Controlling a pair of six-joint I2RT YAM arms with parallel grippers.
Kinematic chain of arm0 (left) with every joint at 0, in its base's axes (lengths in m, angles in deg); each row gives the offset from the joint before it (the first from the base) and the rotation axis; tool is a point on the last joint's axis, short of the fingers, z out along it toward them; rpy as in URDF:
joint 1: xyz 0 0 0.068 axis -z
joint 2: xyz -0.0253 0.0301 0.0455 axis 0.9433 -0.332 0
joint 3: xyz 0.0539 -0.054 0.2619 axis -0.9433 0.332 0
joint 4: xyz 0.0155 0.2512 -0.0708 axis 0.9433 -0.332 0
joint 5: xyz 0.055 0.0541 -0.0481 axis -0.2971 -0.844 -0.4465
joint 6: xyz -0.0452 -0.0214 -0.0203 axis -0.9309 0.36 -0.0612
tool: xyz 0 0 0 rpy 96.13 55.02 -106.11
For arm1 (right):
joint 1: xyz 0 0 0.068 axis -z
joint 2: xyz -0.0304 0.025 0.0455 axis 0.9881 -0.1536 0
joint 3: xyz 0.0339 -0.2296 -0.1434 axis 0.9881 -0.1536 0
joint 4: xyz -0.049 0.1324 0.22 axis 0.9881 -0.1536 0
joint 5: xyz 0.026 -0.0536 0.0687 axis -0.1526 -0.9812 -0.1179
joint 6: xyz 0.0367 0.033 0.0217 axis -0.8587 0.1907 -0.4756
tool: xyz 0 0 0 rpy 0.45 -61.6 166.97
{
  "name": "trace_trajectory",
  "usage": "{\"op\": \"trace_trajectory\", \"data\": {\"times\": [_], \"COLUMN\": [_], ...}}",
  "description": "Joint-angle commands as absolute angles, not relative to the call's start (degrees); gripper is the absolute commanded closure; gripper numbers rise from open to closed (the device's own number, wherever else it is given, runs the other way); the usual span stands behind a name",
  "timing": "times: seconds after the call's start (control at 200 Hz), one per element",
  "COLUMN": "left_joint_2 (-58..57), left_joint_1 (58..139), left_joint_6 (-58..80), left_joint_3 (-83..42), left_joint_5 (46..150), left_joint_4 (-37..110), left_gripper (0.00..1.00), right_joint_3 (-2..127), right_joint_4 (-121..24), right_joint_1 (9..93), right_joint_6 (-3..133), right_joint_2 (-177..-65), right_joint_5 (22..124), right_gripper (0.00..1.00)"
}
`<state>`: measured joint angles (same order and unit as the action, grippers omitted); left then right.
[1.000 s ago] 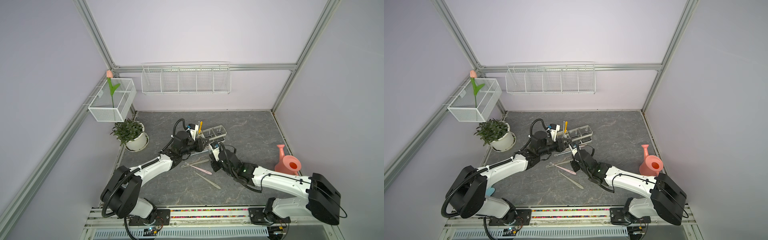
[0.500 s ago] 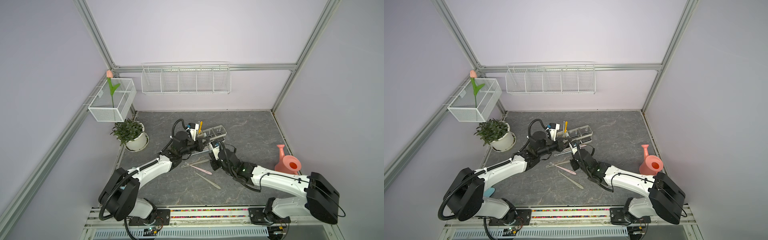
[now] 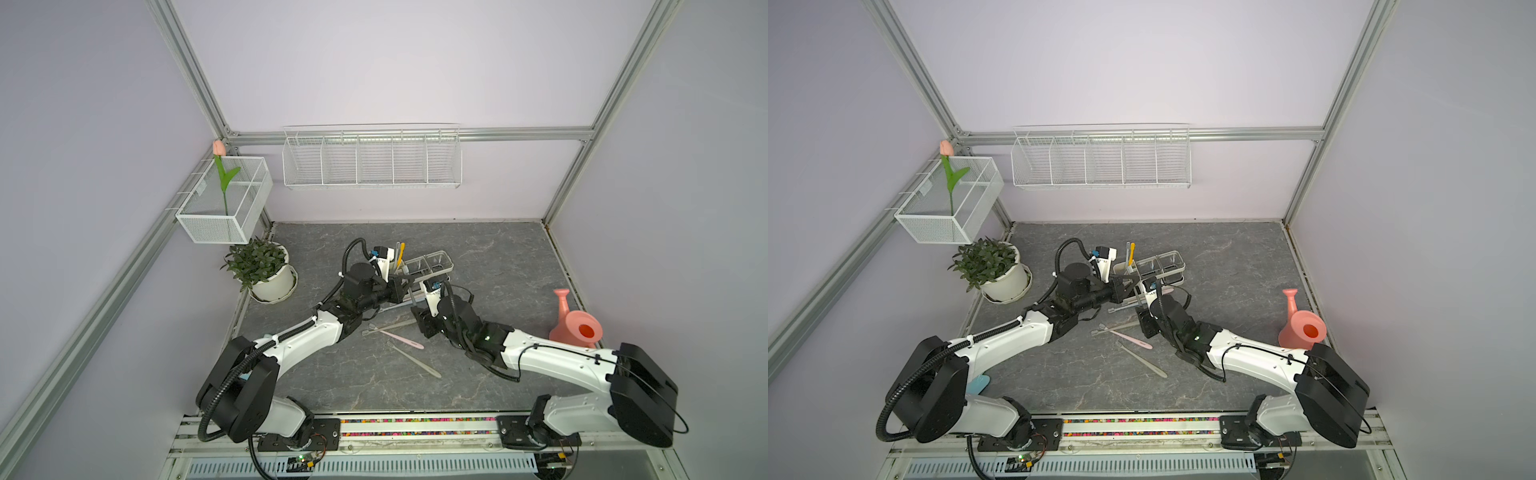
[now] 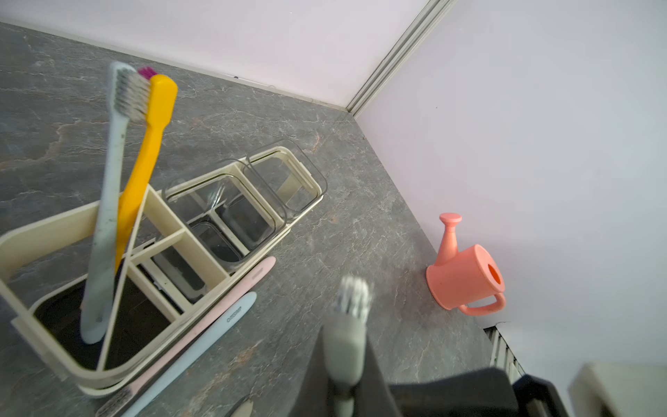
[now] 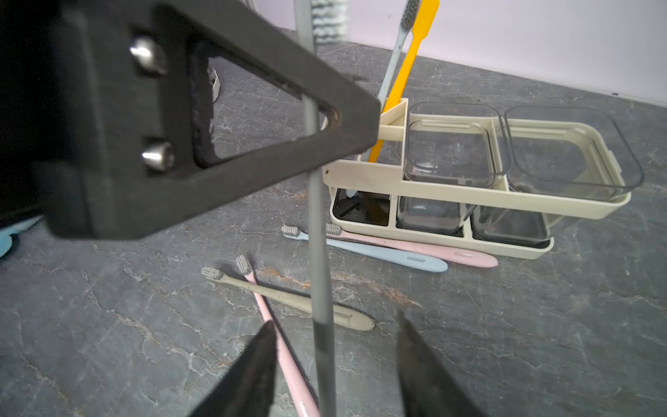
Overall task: Place the toothbrush into the toothbrush holder
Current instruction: Pick up the toothbrush from the center of the board.
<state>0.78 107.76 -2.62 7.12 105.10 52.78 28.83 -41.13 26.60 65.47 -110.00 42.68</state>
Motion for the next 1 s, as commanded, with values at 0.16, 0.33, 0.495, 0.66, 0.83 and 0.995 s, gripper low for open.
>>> {"op": "trace_trajectory", "data": {"times": [0.16, 0.33, 0.495, 0.66, 0.83, 0.995], "left_joint_2": [4.37, 6.95, 10.86, 14.43, 15.35, 14.35], "left_joint_1": [107.7, 107.7, 107.7, 107.71, 107.7, 107.7], "left_joint_6": [0.85, 3.26, 6.22, 9.82, 16.37, 22.08], "left_joint_3": [7.35, 6.57, 4.99, 2.21, -0.61, -1.09], "left_joint_5": [102.72, 100.66, 97.57, 94.15, 90.56, 87.13], "left_joint_4": [49.58, 45.68, 41.68, 38.62, 35.09, 37.6], "left_gripper": [1.0, 1.0, 1.0, 1.0, 1.0, 1.0], "right_joint_3": [26.67, 24.58, 22.44, 19.92, 20.71, 21.59], "right_joint_4": [-42.23, -49.55, -60.41, -66.99, -72.36, -73.85], "right_joint_1": [27.59, 28.29, 30.92, 34.74, 38.96, 41.73], "right_joint_6": [63.64, 63.68, 64.08, 63.12, 63.33, 64.67], "right_joint_2": [-104.54, -98.6, -91.95, -85.84, -84.04, -86.18], "right_joint_5": [41.54, 40.41, 44.55, 50.16, 56.25, 59.8], "right_gripper": [0.02, 0.06, 0.11, 0.11, 0.11, 0.11]}}
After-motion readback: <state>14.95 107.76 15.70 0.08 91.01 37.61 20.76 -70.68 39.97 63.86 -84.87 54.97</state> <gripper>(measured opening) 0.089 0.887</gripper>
